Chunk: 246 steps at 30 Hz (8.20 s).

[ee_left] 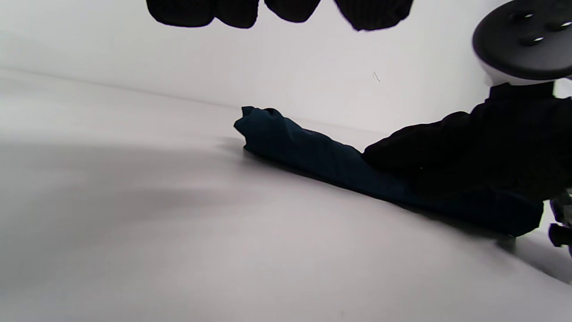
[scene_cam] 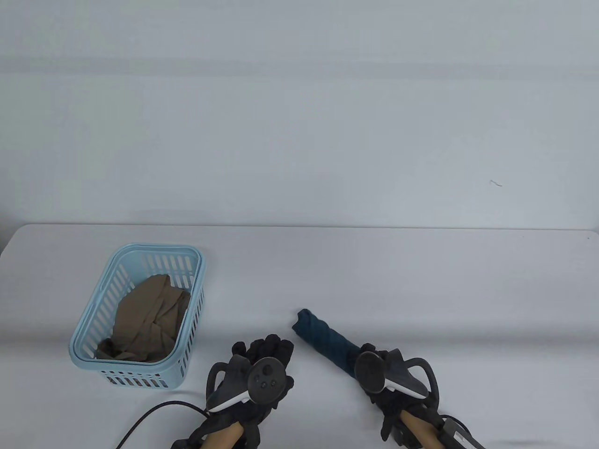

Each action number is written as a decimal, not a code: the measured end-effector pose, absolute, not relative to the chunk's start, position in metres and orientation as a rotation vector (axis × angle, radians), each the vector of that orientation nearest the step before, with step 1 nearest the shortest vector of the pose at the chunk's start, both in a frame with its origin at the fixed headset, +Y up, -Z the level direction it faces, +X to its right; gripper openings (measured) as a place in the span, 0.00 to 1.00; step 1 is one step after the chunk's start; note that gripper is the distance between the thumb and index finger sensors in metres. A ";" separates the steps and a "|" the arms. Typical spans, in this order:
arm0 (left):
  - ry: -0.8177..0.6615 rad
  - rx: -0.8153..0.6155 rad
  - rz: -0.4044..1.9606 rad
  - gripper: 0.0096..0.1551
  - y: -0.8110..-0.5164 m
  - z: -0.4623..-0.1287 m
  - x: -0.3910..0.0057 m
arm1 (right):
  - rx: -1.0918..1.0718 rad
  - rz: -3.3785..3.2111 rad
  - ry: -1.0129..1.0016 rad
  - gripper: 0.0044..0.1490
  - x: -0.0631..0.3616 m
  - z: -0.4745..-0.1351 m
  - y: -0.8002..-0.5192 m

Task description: Roll shorts into tight roll

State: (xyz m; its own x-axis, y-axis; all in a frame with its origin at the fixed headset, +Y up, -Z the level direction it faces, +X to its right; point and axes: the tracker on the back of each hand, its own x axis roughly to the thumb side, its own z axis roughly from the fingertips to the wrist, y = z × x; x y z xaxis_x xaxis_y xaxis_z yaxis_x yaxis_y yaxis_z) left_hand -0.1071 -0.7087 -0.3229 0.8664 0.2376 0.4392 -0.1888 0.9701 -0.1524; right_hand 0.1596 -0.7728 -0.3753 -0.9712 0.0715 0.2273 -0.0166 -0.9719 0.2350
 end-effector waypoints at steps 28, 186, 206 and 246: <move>-0.478 -0.169 0.209 0.41 -0.716 -0.321 -0.103 | -0.531 2.948 0.333 0.37 0.296 -0.437 -0.776; 0.127 0.306 0.149 0.23 -0.444 -0.366 -0.233 | 0.517 2.692 0.190 0.39 0.176 -0.310 -0.719; -0.283 -0.106 0.197 0.42 -0.602 -0.414 -0.075 | 0.364 2.789 0.270 0.44 0.192 -0.319 -0.725; -0.592 -0.297 -0.184 0.34 -0.765 -0.371 -0.001 | 0.358 2.814 0.385 0.45 0.187 -0.319 -0.735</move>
